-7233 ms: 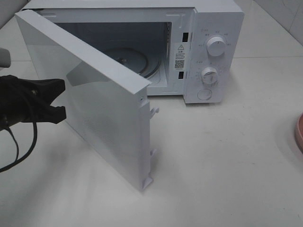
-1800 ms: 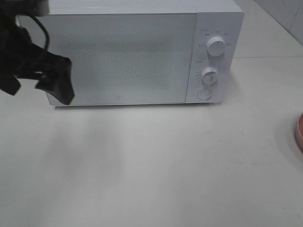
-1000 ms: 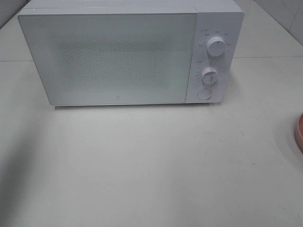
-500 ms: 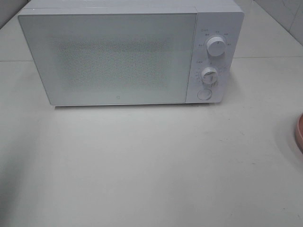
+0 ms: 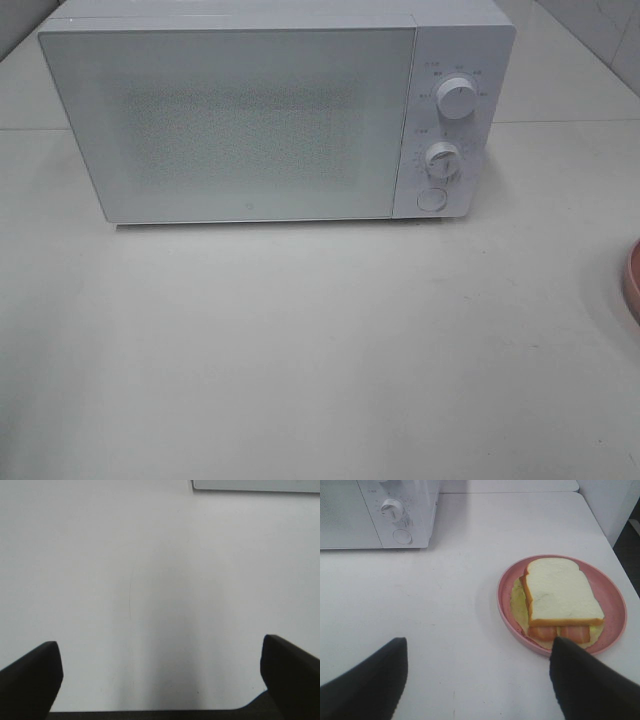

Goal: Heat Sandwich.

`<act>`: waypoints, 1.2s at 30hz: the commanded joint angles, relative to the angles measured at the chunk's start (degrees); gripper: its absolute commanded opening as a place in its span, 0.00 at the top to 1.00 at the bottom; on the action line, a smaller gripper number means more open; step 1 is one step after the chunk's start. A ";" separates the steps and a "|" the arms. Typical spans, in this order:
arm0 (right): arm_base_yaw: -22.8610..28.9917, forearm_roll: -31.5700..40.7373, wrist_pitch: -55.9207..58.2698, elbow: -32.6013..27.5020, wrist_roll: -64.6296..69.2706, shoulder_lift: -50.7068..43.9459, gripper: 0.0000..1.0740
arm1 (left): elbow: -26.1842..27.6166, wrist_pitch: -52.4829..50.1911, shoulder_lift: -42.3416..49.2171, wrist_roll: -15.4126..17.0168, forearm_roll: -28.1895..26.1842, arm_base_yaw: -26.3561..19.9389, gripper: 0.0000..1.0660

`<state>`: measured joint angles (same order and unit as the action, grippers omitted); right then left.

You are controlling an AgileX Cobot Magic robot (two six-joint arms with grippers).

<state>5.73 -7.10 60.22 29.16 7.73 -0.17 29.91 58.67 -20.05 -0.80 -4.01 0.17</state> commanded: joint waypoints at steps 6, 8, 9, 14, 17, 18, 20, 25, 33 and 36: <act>-0.40 -0.11 -0.40 -0.11 -0.06 -1.43 0.29 | -1.55 0.69 11.34 0.00 0.63 0.00 0.05; -0.40 -0.11 -0.40 -0.11 -0.06 -1.43 0.29 | -1.55 0.69 12.49 0.00 0.63 0.00 0.05; -0.40 -0.11 -0.40 -0.11 -0.06 -1.43 0.29 | -1.55 0.69 13.69 0.00 0.63 0.00 0.05; -0.40 -0.11 -0.40 -0.11 -0.06 -1.43 0.29 | -1.55 0.57 21.77 0.06 0.23 0.00 0.05; -0.40 -0.11 -0.40 -0.11 -0.06 -1.43 0.29 | -1.55 0.52 21.89 0.06 -0.23 0.00 0.05; -0.40 -0.11 -0.40 -0.11 -0.06 -1.43 0.29 | -1.55 0.57 21.77 0.06 -0.40 0.00 0.05; -0.40 -0.11 -0.40 -0.11 -0.06 -1.32 0.29 | -1.55 0.57 22.00 0.06 -0.40 0.00 0.05; -0.40 -0.11 -0.40 -0.11 -0.06 -0.97 0.29 | -1.55 0.57 21.94 0.06 -0.40 0.00 0.05; -0.40 -0.11 -0.40 -0.11 -0.06 -0.97 0.29 | -1.55 0.57 21.89 0.06 -0.40 0.00 0.05; -0.40 -0.11 -0.40 -0.11 -0.06 -0.97 0.29 | -1.55 0.57 21.89 0.06 -0.40 0.00 0.05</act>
<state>5.73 -7.10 60.22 29.16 7.73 -0.17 28.53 59.42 0.23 -0.80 -4.07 0.17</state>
